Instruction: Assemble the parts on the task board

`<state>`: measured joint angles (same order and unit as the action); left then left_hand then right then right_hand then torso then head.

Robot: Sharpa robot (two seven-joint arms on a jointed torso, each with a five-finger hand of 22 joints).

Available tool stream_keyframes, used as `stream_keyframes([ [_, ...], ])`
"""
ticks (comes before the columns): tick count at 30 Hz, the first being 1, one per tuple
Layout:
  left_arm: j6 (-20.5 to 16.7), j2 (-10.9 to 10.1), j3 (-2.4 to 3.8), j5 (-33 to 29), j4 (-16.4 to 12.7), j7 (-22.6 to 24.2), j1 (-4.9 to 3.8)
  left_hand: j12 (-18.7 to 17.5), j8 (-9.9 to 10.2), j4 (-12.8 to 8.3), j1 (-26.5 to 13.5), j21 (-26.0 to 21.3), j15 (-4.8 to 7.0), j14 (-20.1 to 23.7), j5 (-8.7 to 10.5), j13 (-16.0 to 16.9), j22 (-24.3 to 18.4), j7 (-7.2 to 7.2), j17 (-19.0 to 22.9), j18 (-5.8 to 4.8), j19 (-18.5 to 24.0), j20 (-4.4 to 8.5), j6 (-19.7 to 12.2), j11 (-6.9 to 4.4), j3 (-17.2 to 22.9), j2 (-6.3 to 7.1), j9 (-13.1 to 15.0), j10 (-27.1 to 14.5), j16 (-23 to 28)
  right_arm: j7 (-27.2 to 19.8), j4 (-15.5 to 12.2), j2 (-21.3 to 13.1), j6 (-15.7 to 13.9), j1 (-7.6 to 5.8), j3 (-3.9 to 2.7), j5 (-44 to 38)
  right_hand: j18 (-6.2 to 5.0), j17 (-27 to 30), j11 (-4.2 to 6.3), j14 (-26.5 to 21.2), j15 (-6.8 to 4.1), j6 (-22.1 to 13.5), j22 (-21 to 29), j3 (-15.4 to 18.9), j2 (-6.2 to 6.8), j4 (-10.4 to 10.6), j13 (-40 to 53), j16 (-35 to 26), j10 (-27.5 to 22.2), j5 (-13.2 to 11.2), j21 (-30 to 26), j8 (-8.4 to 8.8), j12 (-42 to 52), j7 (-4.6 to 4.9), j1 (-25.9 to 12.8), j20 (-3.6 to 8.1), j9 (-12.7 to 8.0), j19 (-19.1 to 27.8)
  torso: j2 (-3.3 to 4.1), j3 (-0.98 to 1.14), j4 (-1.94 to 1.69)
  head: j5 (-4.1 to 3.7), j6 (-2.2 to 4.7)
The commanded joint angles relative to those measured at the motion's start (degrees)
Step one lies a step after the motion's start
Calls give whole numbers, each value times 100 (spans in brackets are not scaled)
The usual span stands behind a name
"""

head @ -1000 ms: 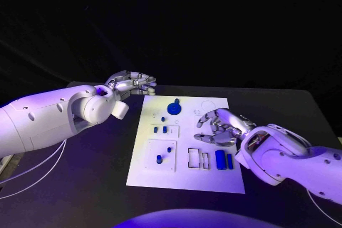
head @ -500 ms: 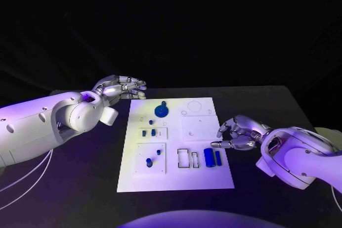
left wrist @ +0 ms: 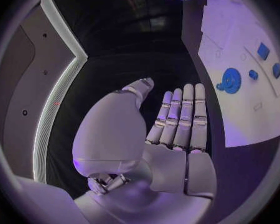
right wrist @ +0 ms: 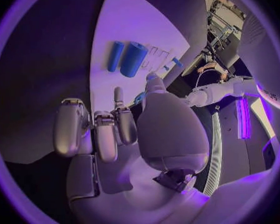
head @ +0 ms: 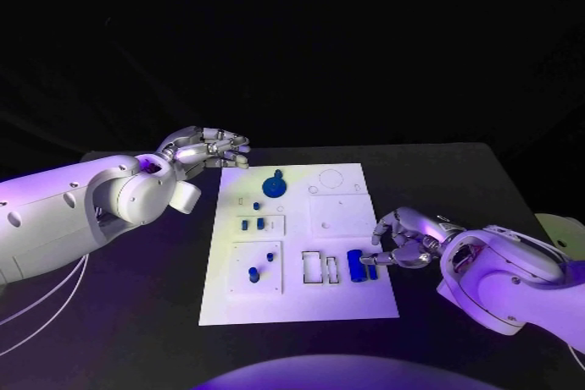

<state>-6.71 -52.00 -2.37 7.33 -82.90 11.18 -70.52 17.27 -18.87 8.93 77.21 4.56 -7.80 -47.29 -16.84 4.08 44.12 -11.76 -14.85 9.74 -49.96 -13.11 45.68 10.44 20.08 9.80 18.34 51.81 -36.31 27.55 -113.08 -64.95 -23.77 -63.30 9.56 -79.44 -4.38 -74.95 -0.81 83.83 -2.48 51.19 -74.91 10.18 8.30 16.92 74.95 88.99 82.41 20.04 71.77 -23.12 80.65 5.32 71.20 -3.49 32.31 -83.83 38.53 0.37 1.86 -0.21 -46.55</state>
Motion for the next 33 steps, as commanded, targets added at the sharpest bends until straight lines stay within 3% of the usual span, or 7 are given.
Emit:
stream_keyframes([
  [1, 67, 4, 3, 39, -22, 49, -1, 15, -20, -11, -3, -21, 17, 33, 30, 8, -7, -11, -7, 26, -27, -33, 35, -37, -37, -23, 8, 14, -4, 204, 1, 73, 51, 62, 2, -470, 80, -1225, 4, 560, -48, 51, -957, 22, -29, -10, 399, 29, 34, 95, 39, -26, 17, -19, 62, 27, 12, -97, -4, 0, 6, 15, -13],
  [10, 71, -3, 1, 40, -30, 51, -1, 23, -23, -11, 3, -22, 19, 31, 30, 8, -11, -8, -10, 28, -30, -32, 41, -41, -40, -24, 8, 22, -7, 241, 100, 293, 114, 212, 2, -740, 78, -1196, 12, 553, -55, 69, -956, 11, -60, -10, 399, 21, 36, 181, 24, -35, 15, -27, 102, 34, 19, -93, -3, 0, 6, 33, -35],
  [33, 42, -20, 1, 53, -29, 8, 1, 35, -4, 22, -30, -26, 20, 31, 26, 2, -28, -25, -20, 29, -41, -32, 0, -36, -81, -13, -4, 8, -12, 335, 390, 633, 351, 339, 4, -930, 71, -1184, 30, 550, -69, 147, -950, -17, -117, -15, 361, 16, 12, 199, -20, -62, -24, -50, 204, 46, 28, -78, 4, -9, -11, 60, -25],
])
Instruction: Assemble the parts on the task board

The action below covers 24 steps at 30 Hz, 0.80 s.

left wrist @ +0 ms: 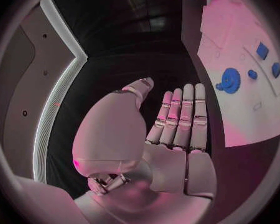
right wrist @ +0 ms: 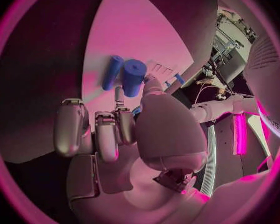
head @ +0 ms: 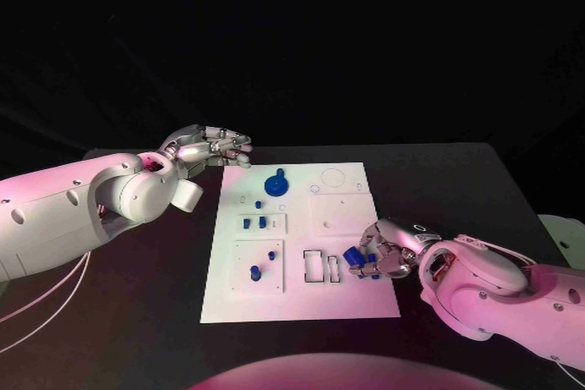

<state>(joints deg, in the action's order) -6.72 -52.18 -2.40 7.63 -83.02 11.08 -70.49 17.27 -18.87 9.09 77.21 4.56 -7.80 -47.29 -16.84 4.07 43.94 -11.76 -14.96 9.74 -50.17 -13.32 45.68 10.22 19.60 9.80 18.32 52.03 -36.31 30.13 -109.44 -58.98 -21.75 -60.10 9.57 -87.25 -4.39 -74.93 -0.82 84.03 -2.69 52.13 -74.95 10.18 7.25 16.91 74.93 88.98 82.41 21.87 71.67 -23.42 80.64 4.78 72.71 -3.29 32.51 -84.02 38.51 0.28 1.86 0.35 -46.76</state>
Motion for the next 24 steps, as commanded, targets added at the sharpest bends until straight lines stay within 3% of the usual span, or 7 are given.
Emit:
stream_keyframes([
  [1, 35, -3, 4, 24, -20, 17, -1, 35, -4, 7, -30, -26, 19, 31, 26, 4, -10, -26, -9, 29, -20, -11, 1, -15, -33, -13, -2, -14, -12, 79, 37, 53, 148, 24, 4, -135, 72, -1187, 32, 530, -49, 58, -947, -17, -15, -14, 361, 17, 11, 15, -8, -33, -25, 2, 54, 26, 9, -60, 6, -3, -11, 0, -6],
  [10, -16, -11, 4, 27, -27, 10, -1, 47, 25, 28, -44, -28, 17, 30, 10, 1, -24, -45, -17, 28, -28, -13, -64, -9, -61, -11, -16, -23, -17, 98, 100, 168, 72, 65, 4, 133, 94, -1277, 108, 550, -110, 320, -994, -47, -239, -14, 444, 41, 90, 48, 105, -105, 41, -87, 47, 76, 20, -100, 5, 2, -2, 22, -11],
  [14, -26, -14, 4, 27, -31, 14, -1, 48, 25, 30, -46, -29, 17, 30, 7, 1, -25, -46, -18, 28, -29, -13, -68, -8, -63, -12, -17, -24, -17, 119, 89, 184, 0, 78, 4, 235, 106, -1352, 195, 565, -180, 589, -1022, -66, -377, -15, 525, 60, 161, 72, 164, -165, 101, -190, 135, 135, 23, -123, 1, 0, 7, 30, -16],
  [17, -32, -13, 4, 27, -32, 16, -1, 48, 25, 30, -46, -29, 17, 30, 7, 1, -25, -46, -18, 28, -29, -13, -68, -8, -63, -12, -17, -24, -17, 122, 65, 191, -162, 82, 3, 298, 116, -1407, 265, 577, -239, 739, -1046, -122, -517, -21, 596, 75, 217, 137, 215, -189, 152, -268, 266, 188, 32, -143, -1, 3, 13, 32, -11],
  [24, -30, -6, 4, 27, -21, 11, -1, 48, 25, 30, -46, -29, 17, 30, 7, 1, -25, -46, -18, 28, -29, -13, -68, -8, -63, -12, -17, -24, -17, 114, -75, 132, -644, 77, -2, 376, 134, -1507, 338, 597, -302, 876, -1080, -226, -646, -19, 691, 102, 288, 219, 297, -207, 221, -348, 460, 249, 53, -173, -5, 7, 9, 19, 7],
])
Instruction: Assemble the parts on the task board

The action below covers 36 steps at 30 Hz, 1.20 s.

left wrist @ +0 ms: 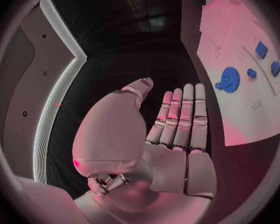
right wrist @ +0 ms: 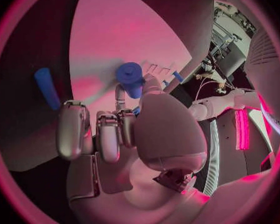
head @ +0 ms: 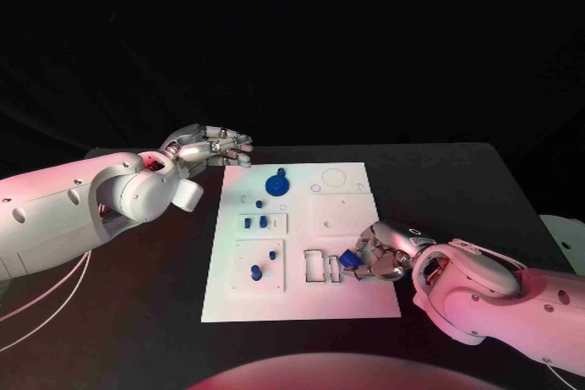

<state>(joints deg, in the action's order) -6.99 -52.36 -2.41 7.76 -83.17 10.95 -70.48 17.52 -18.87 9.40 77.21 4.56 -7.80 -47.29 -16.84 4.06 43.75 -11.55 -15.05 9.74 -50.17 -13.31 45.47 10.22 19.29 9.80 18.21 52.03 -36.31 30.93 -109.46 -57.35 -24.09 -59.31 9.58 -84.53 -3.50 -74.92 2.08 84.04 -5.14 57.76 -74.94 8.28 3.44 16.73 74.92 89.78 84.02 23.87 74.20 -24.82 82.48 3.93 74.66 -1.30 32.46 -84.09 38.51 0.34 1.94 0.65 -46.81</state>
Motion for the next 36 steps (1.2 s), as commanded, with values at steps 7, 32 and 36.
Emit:
stream_keyframes([
  [7, 16, 24, 3, 15, 6, 11, -2, 26, 21, 5, -46, -29, 16, 31, -2, 1, -9, -67, -11, 28, -31, -13, -49, -7, -36, -21, -5, -26, -18, 34, -248, -115, -647, -104, -26, 283, 49, -1508, 65, 596, -73, 350, -1091, -81, -319, 7, 716, 22, 145, 63, 65, -65, 53, -278, 272, 69, 62, -175, -4, -5, -1, -36, 24],
  [32, 66, 39, 3, 31, -8, -34, -2, 30, 8, 19, -54, -32, 14, 35, -11, 0, -16, -65, -13, 27, -32, -15, -40, -6, -45, -32, -1, -34, -18, 60, -188, 412, -293, -117, -42, 1183, 50, -1508, 61, 596, -76, 433, -1102, -24, -403, 15, 760, 22, 181, -1, 51, -14, 66, -269, -291, 84, 72, -180, 3, -13, -22, 10, 8],
  [36, 70, 37, 3, 32, -11, -38, -2, 30, 8, 19, -54, -32, 14, 35, -11, 0, -16, -65, -13, 27, -32, -15, -40, -6, -45, -32, -1, -34, -18, 63, -168, 501, -269, -108, -42, 1216, 47, -1508, 65, 596, -78, 459, -1100, 0, -401, 14, 786, 22, 198, -69, 39, -18, 85, -275, -371, 85, 82, -178, 4, -11, -6, 18, 5],
])
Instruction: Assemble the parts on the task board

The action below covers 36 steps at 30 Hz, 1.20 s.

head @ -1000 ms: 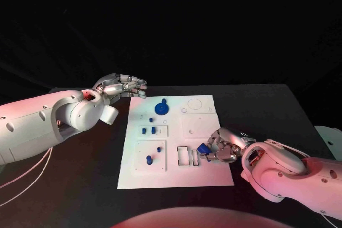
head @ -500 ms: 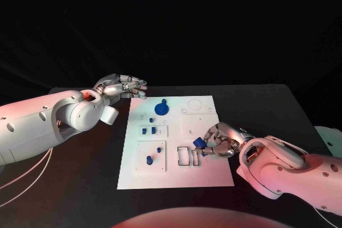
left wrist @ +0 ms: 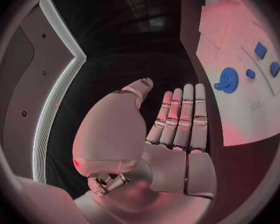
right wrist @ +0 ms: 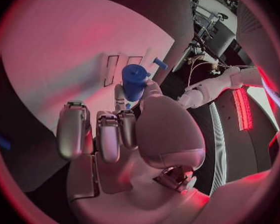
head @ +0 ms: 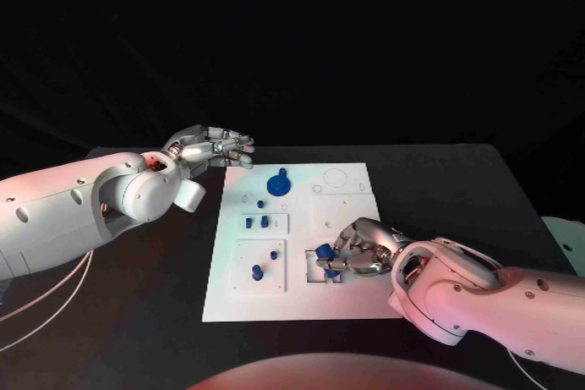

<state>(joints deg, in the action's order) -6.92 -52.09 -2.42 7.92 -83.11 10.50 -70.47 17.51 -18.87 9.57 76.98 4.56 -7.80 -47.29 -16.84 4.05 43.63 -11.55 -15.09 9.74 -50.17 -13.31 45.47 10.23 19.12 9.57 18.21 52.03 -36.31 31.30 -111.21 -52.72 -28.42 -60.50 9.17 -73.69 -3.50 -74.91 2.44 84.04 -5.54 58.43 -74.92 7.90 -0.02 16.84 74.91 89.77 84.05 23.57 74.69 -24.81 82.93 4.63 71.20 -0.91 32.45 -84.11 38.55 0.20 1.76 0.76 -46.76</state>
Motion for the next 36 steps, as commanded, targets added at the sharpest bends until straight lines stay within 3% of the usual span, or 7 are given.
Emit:
stream_keyframes([
  [1, 64, 10, 4, 16, -17, 7, -3, 30, 8, 3, -31, -32, 14, 35, -11, 0, -5, -65, -10, 27, -32, -15, -41, -6, -29, -9, -1, -34, -18, 26, 11, 52, 166, 12, -1, 132, 47, -1509, 28, 596, -38, 392, -1102, 38, -55, 3, 787, 23, 195, -40, -10, -20, 40, -345, -25, 46, 82, -176, 2, 1, 13, 7, -2],
  [20, 89, 7, 4, 20, -26, -1, -4, 34, 2, 11, -35, -34, 13, 39, -14, -1, -10, -64, -12, 27, -32, -15, -40, -6, -38, -11, 1, -39, -18, 78, 218, 266, 341, 28, 0, -363, 38, -1509, 40, 596, -49, 466, -1090, 131, -13, 1, 827, 23, 218, -208, -63, -40, 61, -360, -230, 54, 116, -166, 0, 8, 10, 35, -35],
  [27, 101, 8, 4, 17, -31, 0, -4, 38, 2, 26, -50, -37, 11, 45, -11, -2, -17, -70, -14, 26, -31, -16, -54, -4, -59, -5, -1, -47, -17, 72, 289, 337, 355, 30, 1, -486, 20, -1480, 28, 590, -40, 453, -1064, 244, 143, 4, 762, 15, 176, -279, -168, -29, -18, -345, -403, 49, 138, -138, 3, 7, 7, 47, -43],
  [36, 102, 8, 4, 16, -36, -9, -4, 42, 1, 49, -71, -39, 8, 49, -2, -3, -26, -75, -18, 25, -32, -17, -70, 0, -81, -8, -1, -58, -18, 70, 360, 394, 445, 31, 0, -520, 7, -1457, 22, 585, -36, 440, -1046, 269, 188, 5, 698, 8, 138, -284, -235, -24, -86, -339, -462, 46, 146, -120, -3, 8, 8, 68, -59],
])
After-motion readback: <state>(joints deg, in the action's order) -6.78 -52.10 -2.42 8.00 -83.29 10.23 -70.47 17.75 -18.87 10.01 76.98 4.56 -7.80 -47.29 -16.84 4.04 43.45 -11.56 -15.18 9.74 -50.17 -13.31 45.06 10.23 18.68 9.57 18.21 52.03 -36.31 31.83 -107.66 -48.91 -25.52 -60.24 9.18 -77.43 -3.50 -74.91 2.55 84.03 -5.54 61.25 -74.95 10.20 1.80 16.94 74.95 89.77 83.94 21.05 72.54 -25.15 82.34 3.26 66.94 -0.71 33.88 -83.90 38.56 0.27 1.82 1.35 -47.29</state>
